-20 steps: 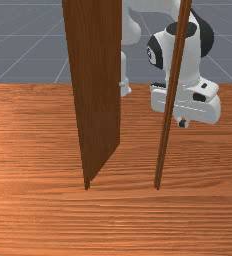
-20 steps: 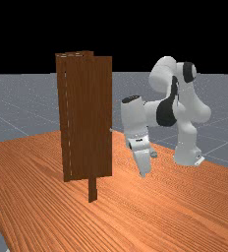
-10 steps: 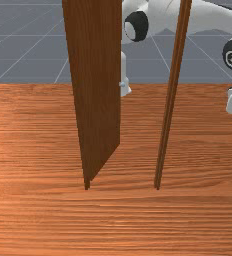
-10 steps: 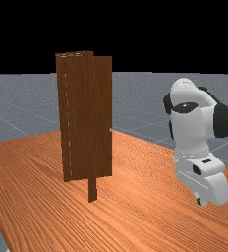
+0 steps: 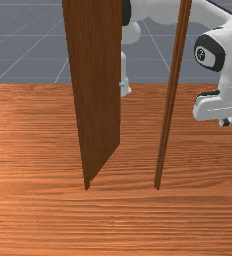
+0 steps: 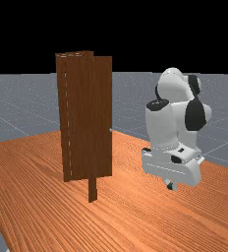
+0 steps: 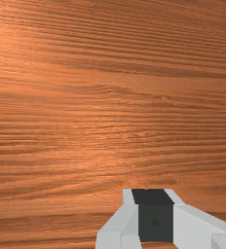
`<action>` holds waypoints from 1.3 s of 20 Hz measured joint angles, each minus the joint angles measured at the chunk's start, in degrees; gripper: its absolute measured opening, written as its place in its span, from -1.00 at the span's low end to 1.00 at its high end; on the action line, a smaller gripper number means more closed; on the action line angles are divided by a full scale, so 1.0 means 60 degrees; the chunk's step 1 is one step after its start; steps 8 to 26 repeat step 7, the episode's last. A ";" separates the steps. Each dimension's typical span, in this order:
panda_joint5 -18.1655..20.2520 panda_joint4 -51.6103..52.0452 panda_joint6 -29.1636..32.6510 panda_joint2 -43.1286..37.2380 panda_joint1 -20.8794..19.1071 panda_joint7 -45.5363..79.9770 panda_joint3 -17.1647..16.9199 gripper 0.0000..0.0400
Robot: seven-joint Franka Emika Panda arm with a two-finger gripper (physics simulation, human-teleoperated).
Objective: Open the door
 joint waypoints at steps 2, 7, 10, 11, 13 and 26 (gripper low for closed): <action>0.0029 -0.1893 0.0340 -0.1220 -0.1711 -0.2413 -0.0061 -1.00; 0.0162 -0.2463 0.0009 -0.1771 -0.4291 -0.5536 -0.0772 -1.00; 0.0162 -0.2463 0.0009 -0.1771 -0.4291 -0.5536 -0.0772 -1.00; 0.0162 -0.2463 0.0009 -0.1771 -0.4291 -0.5536 -0.0772 -1.00; 0.0162 -0.2463 0.0009 -0.1771 -0.4291 -0.5536 -0.0772 -1.00; 0.0162 -0.2463 0.0009 -0.1771 -0.4291 -0.5536 -0.0772 -1.00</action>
